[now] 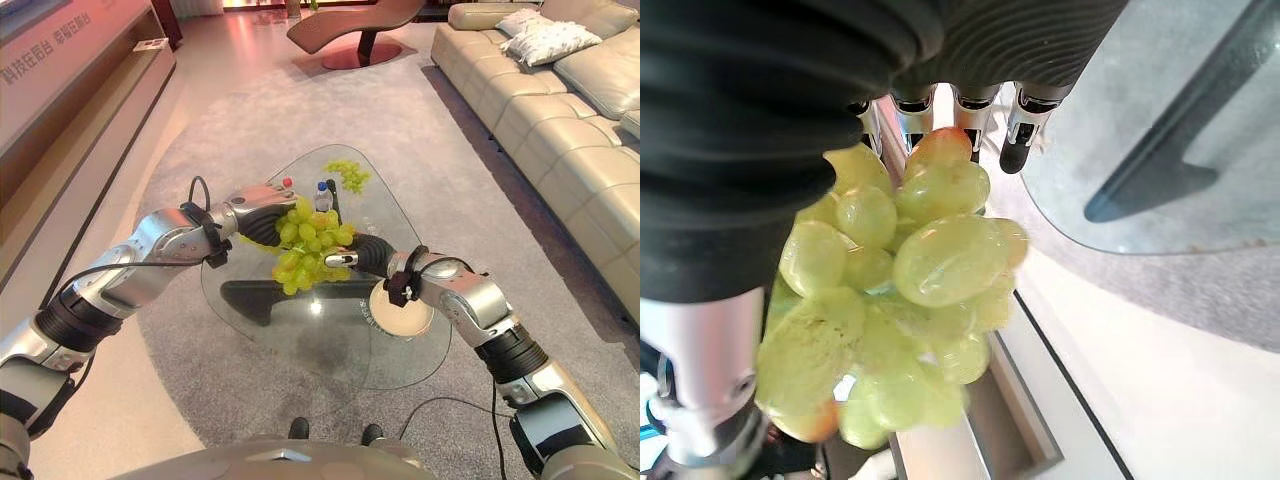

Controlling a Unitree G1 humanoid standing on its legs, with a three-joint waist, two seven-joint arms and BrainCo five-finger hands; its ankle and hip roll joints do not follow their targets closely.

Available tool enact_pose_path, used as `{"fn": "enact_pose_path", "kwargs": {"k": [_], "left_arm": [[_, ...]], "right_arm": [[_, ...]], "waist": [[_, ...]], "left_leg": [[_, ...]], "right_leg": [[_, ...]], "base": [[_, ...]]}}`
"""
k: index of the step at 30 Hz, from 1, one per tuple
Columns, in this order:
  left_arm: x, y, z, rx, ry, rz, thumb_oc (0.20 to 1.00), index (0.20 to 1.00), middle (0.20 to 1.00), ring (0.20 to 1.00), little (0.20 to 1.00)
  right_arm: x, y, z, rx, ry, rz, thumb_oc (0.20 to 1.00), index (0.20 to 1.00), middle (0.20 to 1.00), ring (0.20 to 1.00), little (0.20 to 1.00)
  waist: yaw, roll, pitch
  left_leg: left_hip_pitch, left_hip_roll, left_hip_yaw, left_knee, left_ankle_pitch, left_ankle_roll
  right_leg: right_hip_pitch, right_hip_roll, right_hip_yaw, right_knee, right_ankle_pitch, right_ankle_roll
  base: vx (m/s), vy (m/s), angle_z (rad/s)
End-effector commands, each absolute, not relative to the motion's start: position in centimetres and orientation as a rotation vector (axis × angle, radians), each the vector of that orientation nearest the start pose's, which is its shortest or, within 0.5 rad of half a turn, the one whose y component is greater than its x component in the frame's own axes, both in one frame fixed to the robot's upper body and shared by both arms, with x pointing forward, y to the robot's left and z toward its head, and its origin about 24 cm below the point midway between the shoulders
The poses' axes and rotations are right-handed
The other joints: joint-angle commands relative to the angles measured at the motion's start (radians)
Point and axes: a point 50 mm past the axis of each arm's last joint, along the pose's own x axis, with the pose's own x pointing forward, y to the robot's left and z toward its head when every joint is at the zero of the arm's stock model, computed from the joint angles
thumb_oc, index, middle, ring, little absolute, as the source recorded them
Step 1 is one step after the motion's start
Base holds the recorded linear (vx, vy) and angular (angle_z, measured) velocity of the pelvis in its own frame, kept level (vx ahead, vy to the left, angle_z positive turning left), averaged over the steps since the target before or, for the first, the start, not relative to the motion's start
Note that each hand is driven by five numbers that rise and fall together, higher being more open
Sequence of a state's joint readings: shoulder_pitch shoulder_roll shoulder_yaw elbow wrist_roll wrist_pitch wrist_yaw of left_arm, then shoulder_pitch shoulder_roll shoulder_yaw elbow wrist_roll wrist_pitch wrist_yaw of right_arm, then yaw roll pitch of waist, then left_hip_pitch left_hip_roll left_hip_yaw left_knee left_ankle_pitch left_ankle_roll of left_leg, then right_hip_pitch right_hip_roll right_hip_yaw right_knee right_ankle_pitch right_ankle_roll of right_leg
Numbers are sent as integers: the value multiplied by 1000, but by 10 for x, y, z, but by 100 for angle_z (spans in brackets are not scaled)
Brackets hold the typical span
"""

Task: Pick up fruits into the plate

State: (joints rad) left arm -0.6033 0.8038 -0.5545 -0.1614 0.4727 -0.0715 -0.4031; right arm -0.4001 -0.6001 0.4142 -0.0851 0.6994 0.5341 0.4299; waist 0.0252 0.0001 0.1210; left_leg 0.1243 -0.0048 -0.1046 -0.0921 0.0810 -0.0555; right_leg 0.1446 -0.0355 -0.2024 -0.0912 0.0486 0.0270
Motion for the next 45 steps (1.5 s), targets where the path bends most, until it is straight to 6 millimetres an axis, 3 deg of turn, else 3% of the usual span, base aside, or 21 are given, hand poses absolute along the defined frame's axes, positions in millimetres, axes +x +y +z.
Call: {"fn": "enact_pose_path", "kwargs": {"k": [1, 8, 9, 10, 37, 39, 45], "left_arm": [[293, 99, 205, 1533, -630, -730, 200, 200, 200, 200, 200], [289, 94, 209, 1532, -653, -759, 200, 200, 200, 200, 200], [289, 94, 210, 1532, -655, -759, 200, 200, 200, 200, 200], [289, 94, 209, 1530, -656, -760, 200, 200, 200, 200, 200], [300, 84, 177, 1497, -604, -751, 200, 200, 200, 200, 200], [302, 84, 176, 1476, -582, -755, 1000, 1000, 1000, 1000, 1000], [302, 94, 170, 1409, -517, -747, 1000, 1000, 1000, 1000, 1000]], "right_arm": [[273, -89, 123, 21, 213, 1080, 1000, 1000, 1000, 1000, 1000], [270, -78, 123, 20, 219, 1105, 1000, 1000, 1000, 1000, 1000], [270, -77, 123, 19, 216, 1106, 482, 482, 482, 482, 482], [270, -77, 124, 18, 213, 1107, 200, 200, 200, 200, 200], [271, -65, 126, 99, 191, 1129, 200, 200, 200, 200, 200], [271, -62, 126, 149, 185, 1137, 200, 200, 200, 200, 200], [268, -65, 122, 267, 165, 1092, 200, 200, 200, 200, 200]], "waist": [[11, -30, -47], [17, -29, -50], [17, -29, -49], [17, -29, -49], [8, -32, -43], [9, -31, -42], [14, -27, -46]], "left_leg": [[43, -27, 108, 35, -130, 22], [44, -28, 108, 34, -132, 24], [44, -29, 107, 34, -132, 24], [44, -29, 107, 35, -132, 24], [52, -25, 116, 36, -139, 30], [55, -25, 116, 35, -140, 31], [58, -23, 115, 32, -141, 32]], "right_leg": [[21, -43, 6, 27, -41, 77], [24, -43, 6, 23, -41, 76], [24, -43, 7, 23, -41, 77], [24, -43, 8, 22, -41, 77], [24, -32, 30, 22, -42, 69], [27, -31, 30, 21, -44, 69], [29, -33, 27, 19, -44, 72]], "base": [[0, 0, 0], [0, 0, 0], [0, 0, 0], [0, 0, 0], [0, 0, 0], [0, 0, 0], [0, 0, 0]]}}
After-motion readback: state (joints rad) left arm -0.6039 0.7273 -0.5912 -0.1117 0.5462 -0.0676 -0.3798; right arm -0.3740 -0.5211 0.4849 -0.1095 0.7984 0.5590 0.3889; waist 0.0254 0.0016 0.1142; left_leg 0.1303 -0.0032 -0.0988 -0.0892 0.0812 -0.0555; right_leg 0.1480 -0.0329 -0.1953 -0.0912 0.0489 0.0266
